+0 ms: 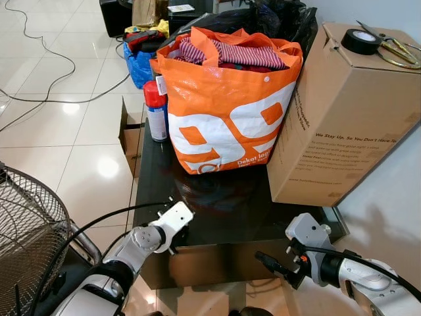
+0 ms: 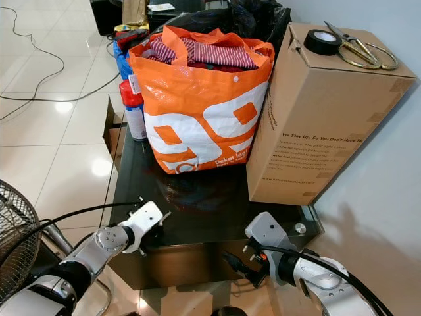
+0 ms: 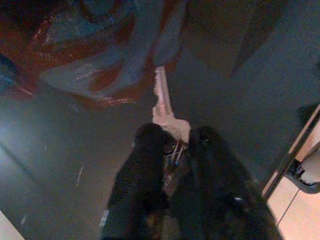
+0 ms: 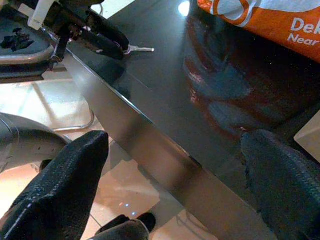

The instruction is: Hang keys on a hook

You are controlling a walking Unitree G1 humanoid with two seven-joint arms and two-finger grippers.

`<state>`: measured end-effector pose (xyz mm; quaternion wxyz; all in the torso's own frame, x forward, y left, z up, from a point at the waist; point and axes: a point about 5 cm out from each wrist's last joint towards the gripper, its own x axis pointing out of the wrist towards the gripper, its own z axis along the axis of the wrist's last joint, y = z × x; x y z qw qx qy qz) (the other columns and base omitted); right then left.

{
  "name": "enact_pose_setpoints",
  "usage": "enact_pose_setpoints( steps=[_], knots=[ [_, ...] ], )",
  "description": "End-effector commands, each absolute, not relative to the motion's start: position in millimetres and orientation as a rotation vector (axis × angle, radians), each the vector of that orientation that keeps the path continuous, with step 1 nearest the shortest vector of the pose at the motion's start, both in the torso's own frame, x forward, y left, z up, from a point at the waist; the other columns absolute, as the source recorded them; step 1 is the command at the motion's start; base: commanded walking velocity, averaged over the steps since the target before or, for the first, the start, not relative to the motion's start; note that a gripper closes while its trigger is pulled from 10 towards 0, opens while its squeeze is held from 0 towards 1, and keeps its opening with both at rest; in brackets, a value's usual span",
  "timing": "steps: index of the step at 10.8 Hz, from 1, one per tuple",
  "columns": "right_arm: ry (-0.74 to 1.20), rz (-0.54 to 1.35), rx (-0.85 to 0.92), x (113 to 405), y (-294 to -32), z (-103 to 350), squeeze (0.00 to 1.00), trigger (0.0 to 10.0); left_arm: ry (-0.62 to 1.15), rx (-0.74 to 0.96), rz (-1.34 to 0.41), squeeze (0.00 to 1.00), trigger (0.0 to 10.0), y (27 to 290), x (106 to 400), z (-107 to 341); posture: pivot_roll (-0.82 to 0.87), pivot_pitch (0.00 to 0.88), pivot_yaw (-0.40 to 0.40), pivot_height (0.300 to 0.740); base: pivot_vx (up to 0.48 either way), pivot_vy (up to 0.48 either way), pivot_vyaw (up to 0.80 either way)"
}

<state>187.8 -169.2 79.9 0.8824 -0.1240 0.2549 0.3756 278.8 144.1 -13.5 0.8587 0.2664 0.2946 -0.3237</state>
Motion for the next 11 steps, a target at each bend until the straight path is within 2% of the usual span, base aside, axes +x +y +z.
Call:
enact_pose_setpoints(
  steps=[1,4,11],
  knots=[
    [0.522,0.788,-0.257,187.2,-170.7,82.8,0.00,10.0,0.648,0.567,-0.684,0.00,0.0,144.1,275.1,-18.2,-0.22,0.068,-0.029,0.740,0.000,0.000,0.00],
    [0.518,0.784,-0.261,188.3,-171.2,82.5,0.00,10.0,0.632,0.566,-0.669,0.00,0.0,143.7,276.6,-16.9,-0.22,0.063,-0.030,0.740,0.000,0.000,0.00],
    [0.485,0.711,-0.273,197.3,-177.7,82.4,0.00,10.0,0.339,0.469,-0.522,0.00,0.0,152.8,303.1,24.6,-0.22,0.033,-0.022,0.740,0.000,0.000,0.00]
  ],
)
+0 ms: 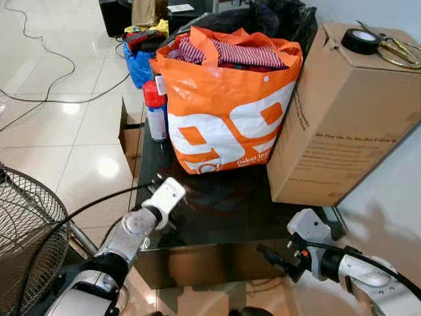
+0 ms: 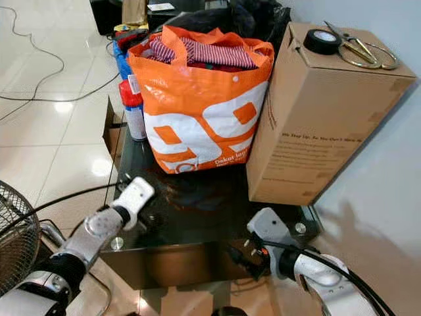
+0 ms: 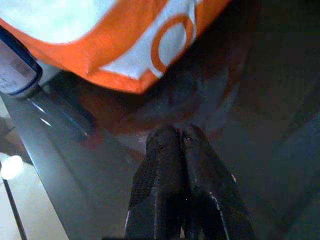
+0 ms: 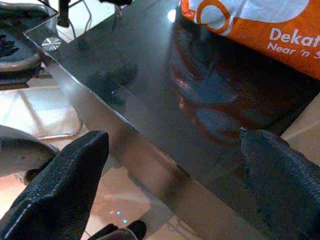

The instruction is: Hang keys on a hook

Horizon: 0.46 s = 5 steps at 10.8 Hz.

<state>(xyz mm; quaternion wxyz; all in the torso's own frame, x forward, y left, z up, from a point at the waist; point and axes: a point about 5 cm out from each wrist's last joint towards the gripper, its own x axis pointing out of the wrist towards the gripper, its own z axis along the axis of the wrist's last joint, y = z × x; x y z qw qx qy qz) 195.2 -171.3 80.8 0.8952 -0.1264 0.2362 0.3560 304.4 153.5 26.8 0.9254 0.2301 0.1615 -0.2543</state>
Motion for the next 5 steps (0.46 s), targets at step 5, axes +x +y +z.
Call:
enact_pose_setpoints(
  steps=[5],
  knots=[
    [0.435,0.683,-0.246,209.2,-173.9,84.6,0.00,10.0,0.226,0.437,-0.585,0.00,0.0,159.1,312.1,57.7,-0.19,0.013,-0.034,0.740,0.000,0.000,0.00]
  ],
)
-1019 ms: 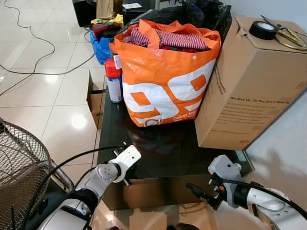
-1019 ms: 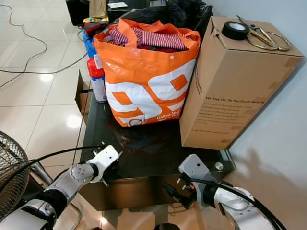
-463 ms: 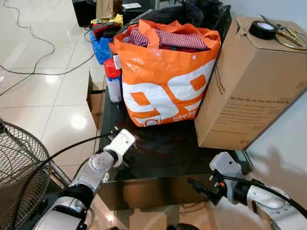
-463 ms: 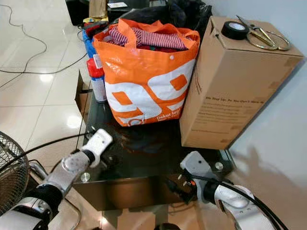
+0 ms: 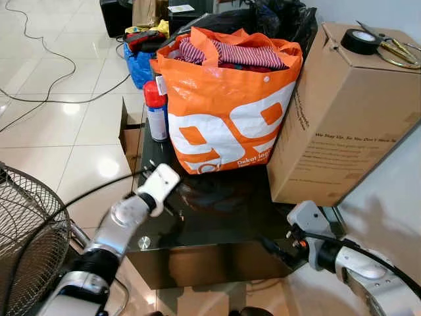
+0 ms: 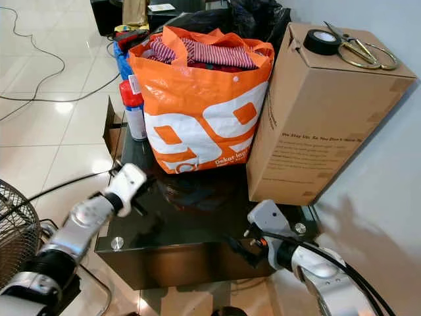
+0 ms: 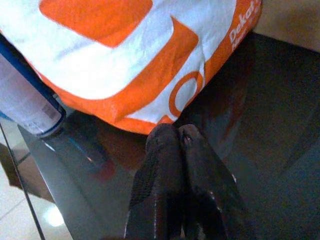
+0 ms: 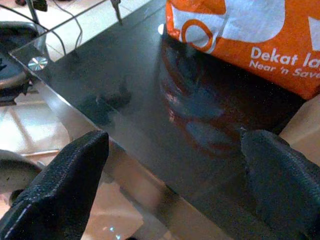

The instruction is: Hang keys on a hook

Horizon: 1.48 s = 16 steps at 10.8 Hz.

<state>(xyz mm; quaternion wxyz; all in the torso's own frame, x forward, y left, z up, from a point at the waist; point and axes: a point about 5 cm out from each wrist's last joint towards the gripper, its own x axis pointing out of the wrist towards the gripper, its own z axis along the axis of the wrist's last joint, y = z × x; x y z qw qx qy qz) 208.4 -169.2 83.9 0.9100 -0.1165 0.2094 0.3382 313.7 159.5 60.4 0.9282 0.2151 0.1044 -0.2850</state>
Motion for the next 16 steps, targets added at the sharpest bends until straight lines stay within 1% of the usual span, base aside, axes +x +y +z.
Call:
enact_pose_setpoints(
  steps=[1,2,3,4,5,6,7,8,9,11,13,14,15,16],
  knots=[
    [0.400,0.642,-0.233,214.6,-174.7,87.2,0.00,10.0,0.192,0.403,-0.610,0.00,0.0,157.6,313.7,68.1,-0.17,0.000,-0.034,0.740,0.000,0.000,0.00],
    [0.370,0.589,-0.198,221.9,-175.7,89.1,0.00,10.0,0.151,0.370,-0.635,0.00,0.0,155.9,317.4,82.6,-0.15,0.000,-0.038,0.740,0.000,0.000,0.00],
    [0.349,0.537,-0.148,228.8,-174.4,87.0,0.00,10.0,0.091,0.322,-0.719,0.00,0.0,150.3,320.7,108.7,-0.10,0.000,-0.043,0.740,0.000,0.000,0.00],
    [0.336,0.529,-0.123,231.0,-171.3,86.8,0.06,10.0,0.070,0.309,-0.761,0.00,0.0,148.2,320.1,118.4,-0.09,0.000,-0.040,0.740,0.000,0.000,0.00],
    [0.306,0.547,-0.099,232.8,-162.8,90.1,1.00,10.0,0.042,0.287,-0.819,0.00,0.0,144.9,318.3,130.6,-0.07,0.000,-0.036,0.740,0.000,0.000,0.00],
    [0.246,0.626,-0.059,234.4,-147.8,98.9,1.00,10.0,-0.021,0.259,-0.917,0.00,0.0,137.0,318.3,159.0,-0.04,0.000,-0.034,0.740,0.000,0.000,0.00],
    [0.222,0.665,-0.038,236.1,-141.1,103.4,1.00,10.0,-0.046,0.264,-0.944,0.00,0.0,134.9,322.0,170.8,-0.03,0.000,-0.028,0.740,0.000,0.000,0.00],
    [0.187,0.730,-0.021,238.1,-131.3,111.6,1.00,10.0,-0.078,0.257,-0.983,0.00,0.0,128.7,327.3,184.9,-0.02,0.000,-0.024,0.740,0.000,0.000,0.00],
    [0.156,0.753,-0.007,243.9,-122.6,118.6,1.00,10.0,-0.093,0.253,-1.029,0.00,0.0,119.7,331.6,192.8,-0.02,0.000,-0.022,0.740,0.000,0.000,0.00],
    [0.107,0.785,0.035,248.4,-113.3,130.7,1.00,10.0,-0.085,0.247,-1.094,0.00,0.0,100.2,332.3,193.1,-0.01,0.000,-0.023,0.740,0.000,0.000,0.00],
    [0.088,0.806,0.073,245.7,-110.8,136.7,1.00,10.0,-0.080,0.228,-1.113,0.00,0.0,87.4,334.5,189.6,-0.02,0.000,-0.018,0.740,0.000,0.000,0.00],
    [0.086,0.815,0.074,244.9,-108.7,137.3,0.07,10.0,-0.081,0.210,-1.121,0.00,0.0,82.6,334.2,189.3,-0.02,0.000,-0.014,0.740,0.000,0.000,0.00],
    [0.084,0.813,0.061,248.3,-102.3,137.8,0.00,10.0,-0.078,0.200,-1.135,0.00,0.0,73.1,332.7,186.3,-0.02,0.000,-0.011,0.740,0.000,0.000,0.00],
    [0.113,0.797,0.035,252.6,-99.1,134.4,0.00,10.0,-0.075,0.199,-1.137,0.00,0.0,69.0,332.5,184.3,-0.02,0.000,-0.015,0.740,0.000,0.000,0.00]
  ],
)
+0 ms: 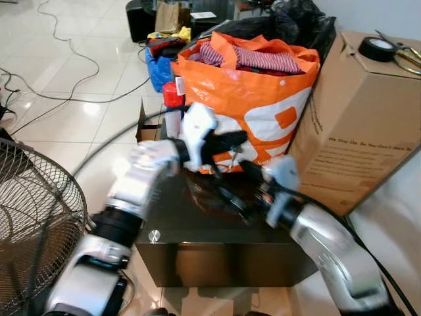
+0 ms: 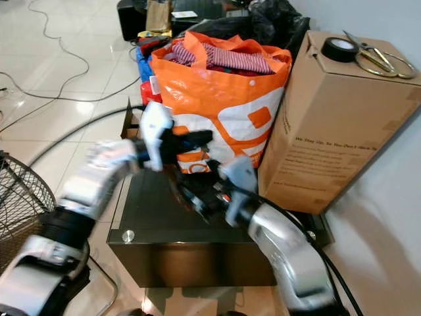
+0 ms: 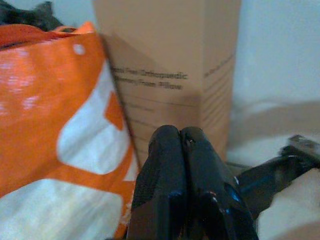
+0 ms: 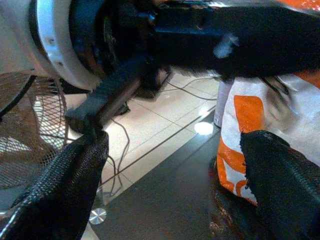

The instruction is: Hang keys on a hook

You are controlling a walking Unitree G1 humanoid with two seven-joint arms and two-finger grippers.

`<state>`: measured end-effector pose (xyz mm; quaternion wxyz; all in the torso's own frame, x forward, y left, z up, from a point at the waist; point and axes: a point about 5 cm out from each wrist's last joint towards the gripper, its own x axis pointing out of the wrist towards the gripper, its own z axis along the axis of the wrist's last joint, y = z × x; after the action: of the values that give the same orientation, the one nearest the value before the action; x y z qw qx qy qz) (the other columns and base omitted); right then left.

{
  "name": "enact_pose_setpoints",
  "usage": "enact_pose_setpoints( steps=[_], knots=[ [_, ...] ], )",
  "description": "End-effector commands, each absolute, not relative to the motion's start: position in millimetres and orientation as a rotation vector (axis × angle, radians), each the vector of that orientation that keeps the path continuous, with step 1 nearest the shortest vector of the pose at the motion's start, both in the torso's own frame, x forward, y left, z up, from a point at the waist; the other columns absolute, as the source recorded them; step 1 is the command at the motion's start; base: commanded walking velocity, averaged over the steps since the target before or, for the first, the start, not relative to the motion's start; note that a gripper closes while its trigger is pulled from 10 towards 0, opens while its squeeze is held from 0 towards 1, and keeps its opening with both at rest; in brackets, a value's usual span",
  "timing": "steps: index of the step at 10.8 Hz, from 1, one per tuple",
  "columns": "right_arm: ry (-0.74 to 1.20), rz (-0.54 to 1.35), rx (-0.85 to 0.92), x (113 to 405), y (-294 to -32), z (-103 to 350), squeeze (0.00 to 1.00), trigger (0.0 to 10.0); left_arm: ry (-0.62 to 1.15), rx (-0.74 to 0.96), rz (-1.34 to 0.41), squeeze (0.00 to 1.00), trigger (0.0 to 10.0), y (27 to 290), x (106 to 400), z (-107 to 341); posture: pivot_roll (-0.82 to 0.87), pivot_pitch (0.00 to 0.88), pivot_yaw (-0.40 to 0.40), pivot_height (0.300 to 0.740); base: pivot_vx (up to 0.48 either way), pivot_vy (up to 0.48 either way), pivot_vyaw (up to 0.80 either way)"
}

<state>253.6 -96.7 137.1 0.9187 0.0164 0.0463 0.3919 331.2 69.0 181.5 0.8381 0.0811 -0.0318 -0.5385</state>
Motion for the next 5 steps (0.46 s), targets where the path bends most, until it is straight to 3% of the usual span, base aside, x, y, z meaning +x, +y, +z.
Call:
enact_pose_setpoints(
  steps=[1,5],
  knots=[
    [0.158,0.766,0.002,258.4,-96.5,127.3,0.00,10.0,-0.076,0.196,-1.138,0.00,0.0,65.8,331.6,182.9,-0.02,0.000,-0.021,0.740,0.000,0.000,0.00],
    [0.155,0.699,0.045,278.8,-85.9,129.3,0.00,10.0,-0.072,0.187,-1.141,0.00,0.0,61.2,327.5,180.2,-0.01,0.000,-0.056,0.740,0.000,0.000,0.00]
  ],
)
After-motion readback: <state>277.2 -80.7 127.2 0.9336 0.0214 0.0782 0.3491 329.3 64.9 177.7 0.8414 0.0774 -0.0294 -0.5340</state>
